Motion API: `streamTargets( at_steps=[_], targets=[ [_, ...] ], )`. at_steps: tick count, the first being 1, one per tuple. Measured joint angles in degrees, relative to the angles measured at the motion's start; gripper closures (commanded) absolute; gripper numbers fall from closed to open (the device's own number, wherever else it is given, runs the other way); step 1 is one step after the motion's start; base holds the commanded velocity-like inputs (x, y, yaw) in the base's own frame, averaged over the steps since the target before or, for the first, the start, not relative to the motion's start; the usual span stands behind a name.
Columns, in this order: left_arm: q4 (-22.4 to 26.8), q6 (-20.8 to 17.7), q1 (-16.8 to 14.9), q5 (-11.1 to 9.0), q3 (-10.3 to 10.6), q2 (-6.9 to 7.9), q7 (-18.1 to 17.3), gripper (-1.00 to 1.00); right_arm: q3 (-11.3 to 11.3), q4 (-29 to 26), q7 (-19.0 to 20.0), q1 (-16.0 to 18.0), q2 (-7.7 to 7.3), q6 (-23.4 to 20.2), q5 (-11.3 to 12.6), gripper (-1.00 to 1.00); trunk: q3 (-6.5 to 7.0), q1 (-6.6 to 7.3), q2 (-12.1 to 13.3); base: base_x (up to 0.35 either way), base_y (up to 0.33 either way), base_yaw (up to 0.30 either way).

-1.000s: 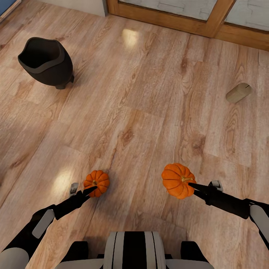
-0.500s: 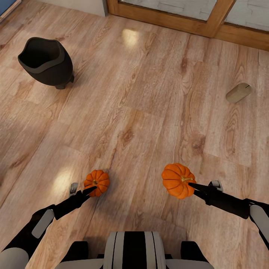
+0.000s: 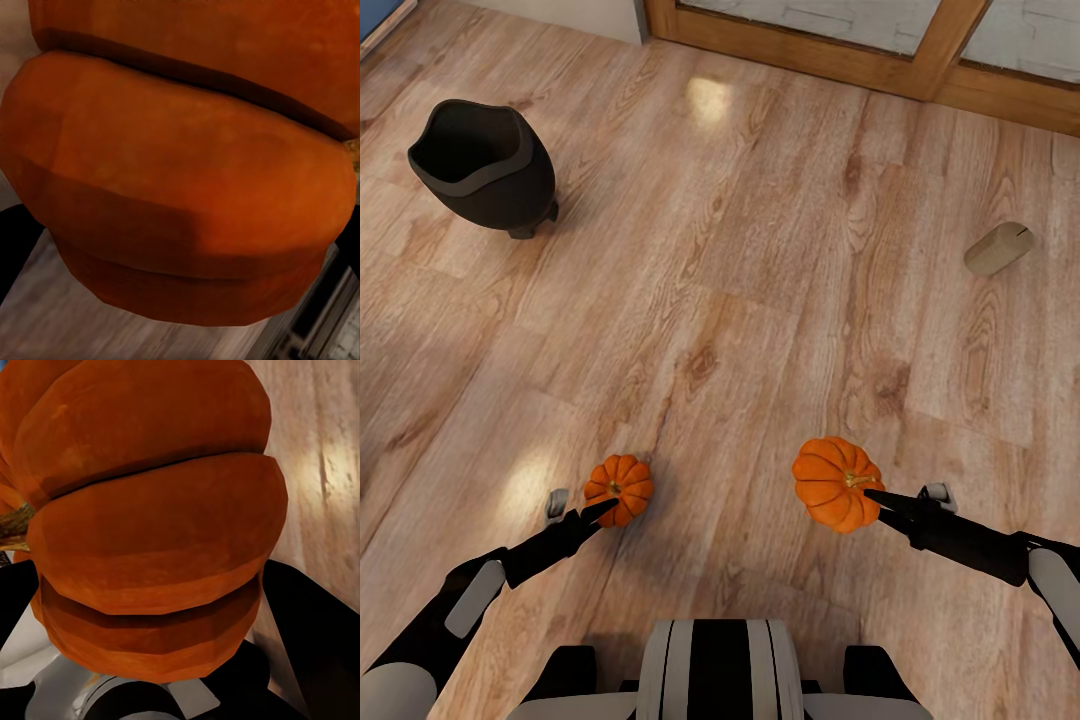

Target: Place each of the two pumpkins and all three candles from the living room inside a cabinet in the living room (use any cabinet), then make sure every cabinet is closed, and position the cauldron so it is next to a table in the living room.

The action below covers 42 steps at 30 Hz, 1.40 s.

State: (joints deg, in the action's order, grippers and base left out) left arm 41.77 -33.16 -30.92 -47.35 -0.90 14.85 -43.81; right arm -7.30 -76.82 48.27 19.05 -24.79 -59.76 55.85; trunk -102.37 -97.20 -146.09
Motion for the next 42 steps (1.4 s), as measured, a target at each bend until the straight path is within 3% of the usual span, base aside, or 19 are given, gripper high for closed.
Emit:
streamTargets(
  at_steps=[10,15,17,24,29,35,42],
  targets=[
    [0.0,0.1,0.0,0.1,0.0,0.0,-0.1,1.0,0.0,0.1,0.0,0.0,0.05,0.0,0.0,1.0,0.0,0.0,0.0,0.0,0.0,0.0],
    [0.0,0.0,0.0,-0.1,0.0,0.15,-0.4,1.0,0.0,0.2,0.0,0.0,0.06,0.0,0.1,1.0,1.1,0.13,0.1,0.0,0.0,0.0],
    [0.0,0.0,0.0,-0.6,-0.1,1.25,-1.0,1.0,0.0,0.9,0.1,0.0,0.08,0.0,0.0,1.0,1.54,0.18,0.1,0.0,0.0,0.0],
    [0.0,-0.3,0.0,-0.9,0.0,3.43,-6.3,1.0,-0.1,1.6,0.0,0.0,0.11,0.1,-0.7,1.0,3.1,0.36,0.2,0.0,0.0,0.0],
    [0.7,-0.9,0.0,-1.1,0.0,3.65,-7.5,1.0,-0.2,4.6,0.1,0.0,0.19,0.5,-1.0,1.0,4.2,0.49,0.3,0.0,0.0,0.0],
    [1.0,-2.4,0.1,-1.0,0.0,4.34,-14.2,1.0,-0.3,8.6,0.3,0.0,0.59,0.5,-0.8,1.0,5.53,0.65,0.3,0.0,0.0,0.0],
    [0.6,-4.5,0.4,-1.2,0.1,5.66,-17.9,1.0,-0.3,8.8,0.2,0.0,0.76,0.4,-0.6,1.0,7.09,0.83,0.4,0.0,0.0,0.0]
  ],
)
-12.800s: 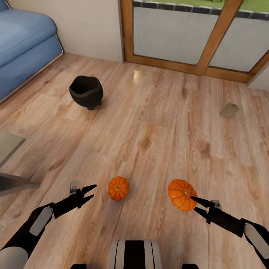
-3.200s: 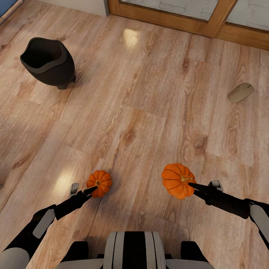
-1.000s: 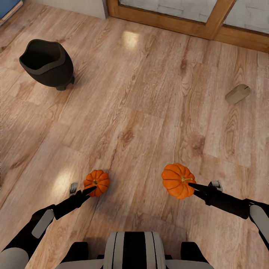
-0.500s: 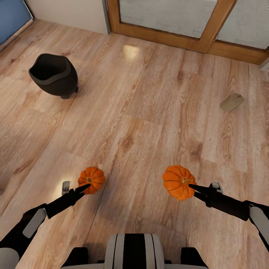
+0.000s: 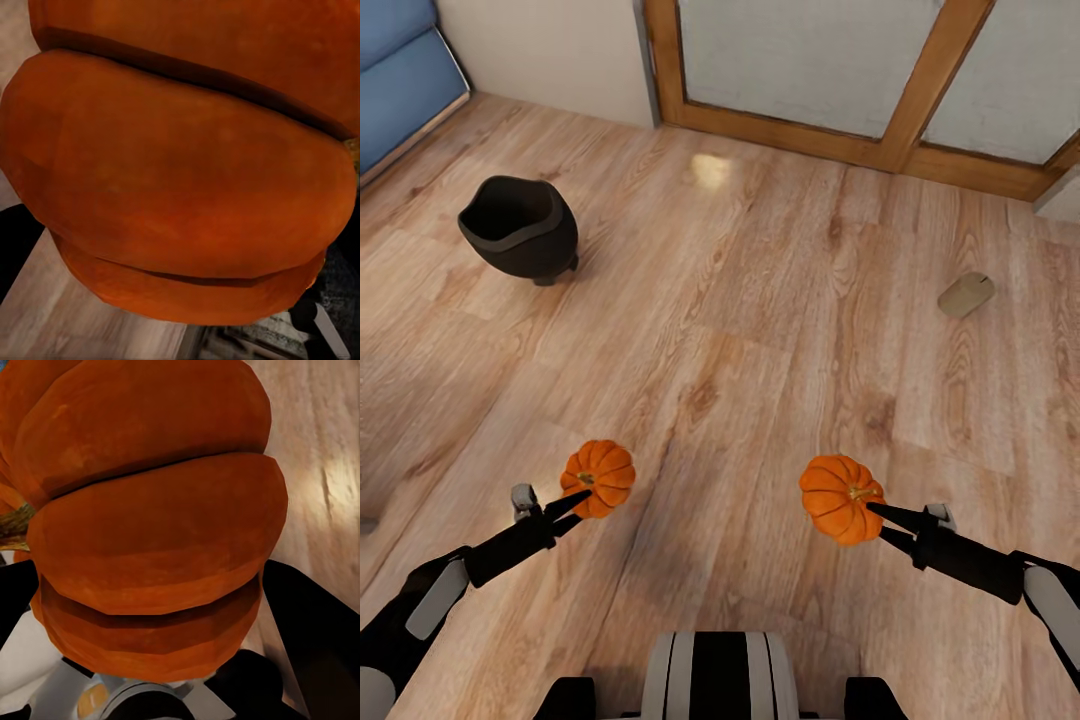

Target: Place each of the two pumpkins and all three candles from the living room inside a cabinet in the living room (use any cabinet), then make sure every cabinet is closed, and position the cauldron so it is next to a table in the living room.

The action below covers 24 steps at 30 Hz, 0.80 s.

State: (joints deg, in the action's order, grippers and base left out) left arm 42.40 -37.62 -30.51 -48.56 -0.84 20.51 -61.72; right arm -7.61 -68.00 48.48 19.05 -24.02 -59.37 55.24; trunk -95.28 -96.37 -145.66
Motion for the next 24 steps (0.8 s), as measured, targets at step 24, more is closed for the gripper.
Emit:
streamTargets(
  at_steps=[24],
  targets=[
    [0.0,-2.2,0.1,0.0,0.0,0.95,-4.5,1.0,-0.2,1.2,0.2,0.0,-0.18,0.0,0.1,1.0,6.23,0.62,0.3,0.0,0.0,-0.11]
  ],
)
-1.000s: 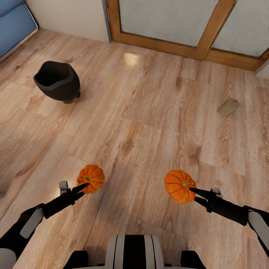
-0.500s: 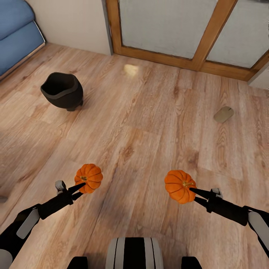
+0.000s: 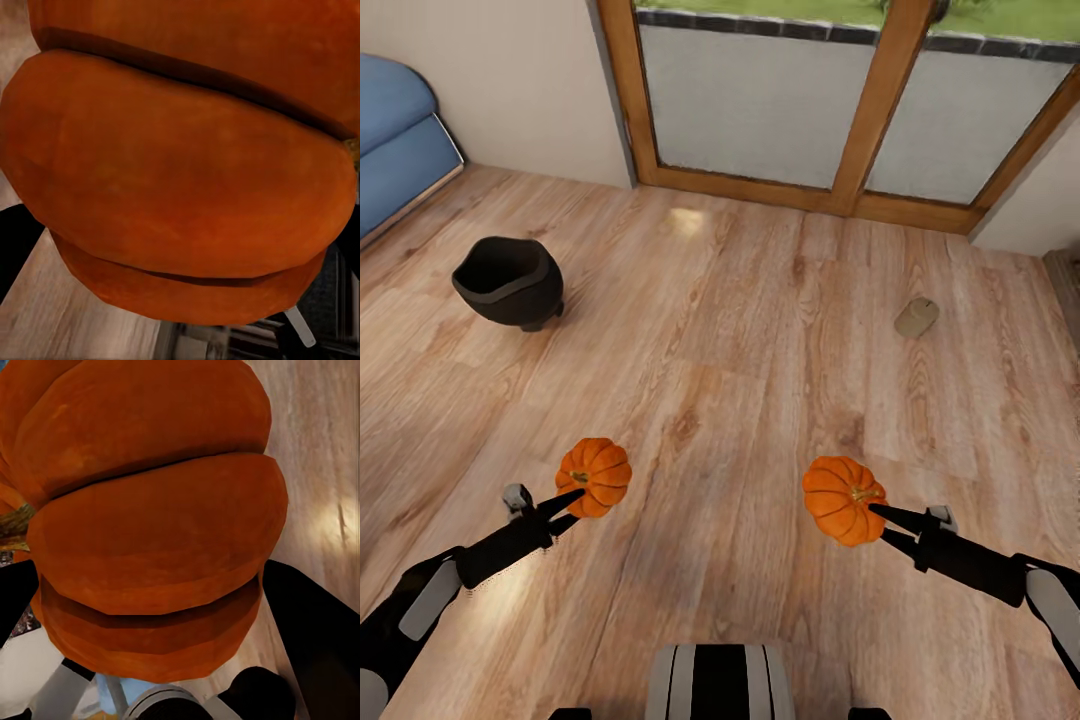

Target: Place each of the two pumpkins and all three candles from the living room inside a cabinet in the living room (use any cabinet), then make sure every cabinet is closed, and position the cauldron so it is next to a table in the living room.

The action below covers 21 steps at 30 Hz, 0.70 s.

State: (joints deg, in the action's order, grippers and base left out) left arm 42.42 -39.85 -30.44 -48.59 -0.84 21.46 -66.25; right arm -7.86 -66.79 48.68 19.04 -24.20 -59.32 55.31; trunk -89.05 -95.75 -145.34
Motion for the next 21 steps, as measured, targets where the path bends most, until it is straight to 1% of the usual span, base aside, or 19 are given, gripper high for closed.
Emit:
streamTargets(
  at_steps=[3,7,21],
  targets=[
    [0.1,0.1,0.0,0.1,-0.1,0.99,-1.4,1.0,0.0,0.1,0.0,0.0,-0.01,0.0,0.0,1.0,0.9,0.08,0.0,0.0,0.0,-0.161],
    [0.2,0.0,0.0,0.0,-0.1,2.03,-1.9,1.0,0.0,0.1,0.0,0.0,0.03,0.0,0.0,1.0,2.09,0.18,0.1,0.0,0.0,-0.159],
    [1.2,-0.6,0.0,0.0,-0.2,2.43,-2.1,1.0,0.0,0.1,-0.1,0.0,0.18,0.0,0.0,1.0,6.31,0.54,0.3,0.0,0.0,-0.142]
  ],
)
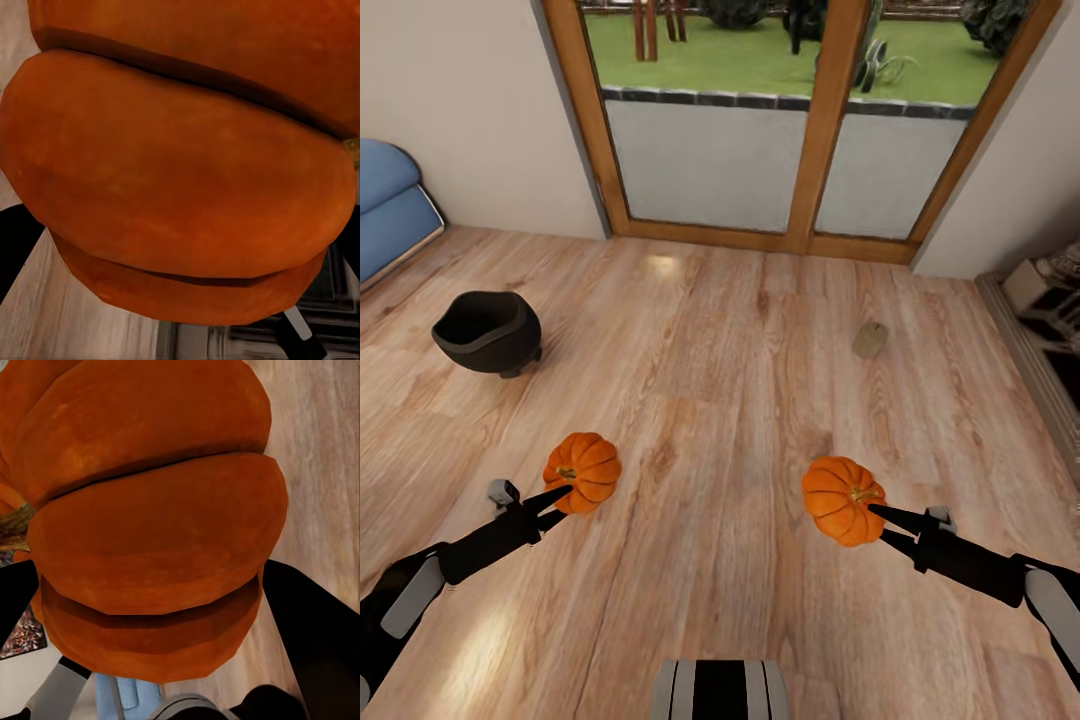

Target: Place each of the two pumpkins and all three candles from the living room inside a cabinet in the living room (use any cabinet), then make sure every cabinet is closed, and position the cauldron so it is next to a table in the living room.

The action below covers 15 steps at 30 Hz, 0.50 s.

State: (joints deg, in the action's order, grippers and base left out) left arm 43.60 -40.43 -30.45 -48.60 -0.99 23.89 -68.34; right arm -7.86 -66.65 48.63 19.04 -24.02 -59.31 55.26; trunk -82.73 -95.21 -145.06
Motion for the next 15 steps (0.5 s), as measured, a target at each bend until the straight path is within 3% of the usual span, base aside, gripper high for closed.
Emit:
streamTargets(
  at_steps=[15],
  targets=[
    [0.0,0.0,0.0,0.0,0.0,0.07,-0.1,1.0,0.0,0.1,0.0,0.0,-0.06,0.3,0.0,1.0,4.55,0.39,0.2,0.0,0.0,-0.129]
  ],
)
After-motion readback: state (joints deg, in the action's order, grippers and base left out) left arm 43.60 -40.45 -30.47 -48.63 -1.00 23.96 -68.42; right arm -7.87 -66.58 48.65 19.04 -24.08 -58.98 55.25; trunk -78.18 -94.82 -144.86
